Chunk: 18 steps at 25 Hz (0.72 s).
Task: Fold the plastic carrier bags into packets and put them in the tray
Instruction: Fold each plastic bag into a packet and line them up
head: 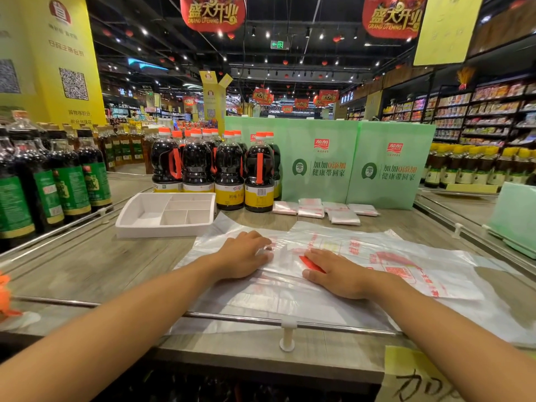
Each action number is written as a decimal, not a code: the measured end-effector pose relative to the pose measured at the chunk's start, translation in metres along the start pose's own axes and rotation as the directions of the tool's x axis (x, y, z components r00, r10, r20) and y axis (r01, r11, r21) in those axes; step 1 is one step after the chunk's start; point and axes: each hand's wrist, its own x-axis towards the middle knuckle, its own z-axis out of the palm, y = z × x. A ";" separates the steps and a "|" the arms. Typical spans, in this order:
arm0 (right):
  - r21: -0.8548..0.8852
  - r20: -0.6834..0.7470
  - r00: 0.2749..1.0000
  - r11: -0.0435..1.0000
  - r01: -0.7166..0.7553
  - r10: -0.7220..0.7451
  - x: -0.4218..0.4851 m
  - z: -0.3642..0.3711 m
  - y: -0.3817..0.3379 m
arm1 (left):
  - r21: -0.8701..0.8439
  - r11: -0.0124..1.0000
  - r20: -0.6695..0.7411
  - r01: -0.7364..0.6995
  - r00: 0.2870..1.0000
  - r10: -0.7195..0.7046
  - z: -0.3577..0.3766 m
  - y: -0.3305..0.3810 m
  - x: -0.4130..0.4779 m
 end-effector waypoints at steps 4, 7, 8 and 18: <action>0.028 -0.024 1.000 1.000 0.004 -0.003 -0.003 -0.001 -0.001 | 0.022 1.000 0.140 0.015 0.990 -0.018 0.001 0.003 -0.002; 0.059 -0.083 0.993 0.994 0.094 -0.089 -0.005 0.000 -0.008 | 0.076 0.996 0.200 0.039 0.978 -0.053 0.003 0.006 -0.001; 0.045 -0.090 0.988 0.991 0.127 -0.122 -0.005 0.000 -0.012 | 0.086 0.995 0.207 0.042 0.977 -0.059 0.003 0.006 -0.001; -0.034 0.054 0.992 0.993 0.115 -0.113 -0.009 0.000 -0.019 | 0.115 0.993 0.265 0.009 0.963 -0.040 -0.001 0.006 -0.004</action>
